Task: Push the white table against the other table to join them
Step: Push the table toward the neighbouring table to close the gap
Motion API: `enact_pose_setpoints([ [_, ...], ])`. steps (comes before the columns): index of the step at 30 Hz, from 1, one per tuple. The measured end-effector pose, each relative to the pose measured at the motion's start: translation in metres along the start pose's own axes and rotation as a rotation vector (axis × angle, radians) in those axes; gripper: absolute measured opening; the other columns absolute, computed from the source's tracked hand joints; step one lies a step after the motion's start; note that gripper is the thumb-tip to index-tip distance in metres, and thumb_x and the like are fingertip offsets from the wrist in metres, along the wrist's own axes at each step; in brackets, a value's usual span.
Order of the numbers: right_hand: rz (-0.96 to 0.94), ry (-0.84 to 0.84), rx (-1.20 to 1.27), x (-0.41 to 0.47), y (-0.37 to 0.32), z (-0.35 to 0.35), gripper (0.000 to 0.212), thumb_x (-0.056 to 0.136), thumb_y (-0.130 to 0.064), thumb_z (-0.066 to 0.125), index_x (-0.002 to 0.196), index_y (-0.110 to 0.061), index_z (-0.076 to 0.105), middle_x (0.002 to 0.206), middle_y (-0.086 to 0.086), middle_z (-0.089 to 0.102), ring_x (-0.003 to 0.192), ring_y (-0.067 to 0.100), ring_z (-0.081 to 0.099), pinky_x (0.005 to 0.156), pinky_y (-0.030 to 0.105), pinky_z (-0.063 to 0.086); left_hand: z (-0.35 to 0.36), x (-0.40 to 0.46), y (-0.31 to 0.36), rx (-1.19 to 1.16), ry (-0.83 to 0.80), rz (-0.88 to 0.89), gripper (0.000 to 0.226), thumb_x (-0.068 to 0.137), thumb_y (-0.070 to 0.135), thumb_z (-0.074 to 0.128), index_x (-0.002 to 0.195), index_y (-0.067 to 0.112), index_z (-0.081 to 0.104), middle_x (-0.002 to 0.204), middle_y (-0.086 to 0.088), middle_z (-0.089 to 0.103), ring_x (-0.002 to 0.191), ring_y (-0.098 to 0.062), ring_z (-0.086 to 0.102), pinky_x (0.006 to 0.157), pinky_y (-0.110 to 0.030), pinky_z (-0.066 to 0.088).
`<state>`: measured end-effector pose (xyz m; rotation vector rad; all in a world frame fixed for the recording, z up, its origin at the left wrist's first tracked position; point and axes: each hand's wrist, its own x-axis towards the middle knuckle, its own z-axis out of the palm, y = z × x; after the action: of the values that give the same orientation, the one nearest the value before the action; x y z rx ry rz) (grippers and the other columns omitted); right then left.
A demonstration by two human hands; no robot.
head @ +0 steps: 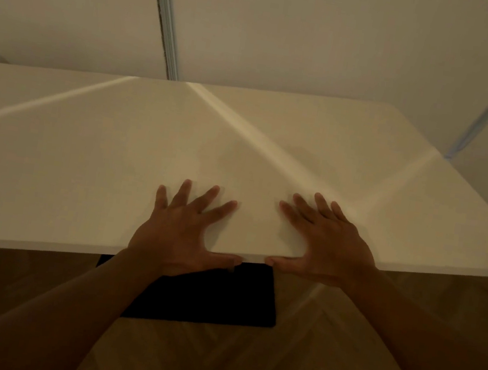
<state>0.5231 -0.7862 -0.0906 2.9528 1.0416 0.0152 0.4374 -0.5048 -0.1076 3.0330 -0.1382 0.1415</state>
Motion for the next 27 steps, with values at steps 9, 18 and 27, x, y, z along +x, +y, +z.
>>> enact_pose_setpoints([
  [9,-0.02,0.012,-0.027,0.021,0.026,0.003,0.112,0.061,-0.102,0.017,0.154,-0.042,0.0,0.165,-0.007,0.006,0.151,0.029,0.005,0.123,0.049,0.009,0.005,0.025,0.007,-0.029,0.015,-0.027,0.103,0.065,0.108,0.022,0.153,0.062,-0.004,0.17,0.015,0.005,0.157,-0.033,-0.006,0.121,-0.066,-0.007],
  [18,-0.05,0.014,-0.006,0.027,0.036,0.003,0.114,0.062,-0.102,0.019,0.155,-0.038,0.0,0.165,-0.003,0.008,0.151,0.034,0.005,0.122,0.052,0.006,0.007,0.031,0.011,-0.012,0.019,-0.039,0.1,0.067,0.107,0.023,0.152,0.062,-0.005,0.17,0.016,0.003,0.157,-0.031,-0.006,0.122,-0.064,-0.007],
  [27,-0.042,0.005,-0.037,0.026,0.033,0.004,0.112,0.066,-0.1,0.016,0.155,-0.035,-0.004,0.166,0.001,0.005,0.15,0.036,0.004,0.121,0.057,0.008,0.001,0.028,0.015,-0.028,-0.025,-0.053,0.104,0.067,0.107,0.023,0.156,0.058,0.003,0.17,0.017,0.003,0.157,-0.028,-0.007,0.122,-0.064,-0.007],
])
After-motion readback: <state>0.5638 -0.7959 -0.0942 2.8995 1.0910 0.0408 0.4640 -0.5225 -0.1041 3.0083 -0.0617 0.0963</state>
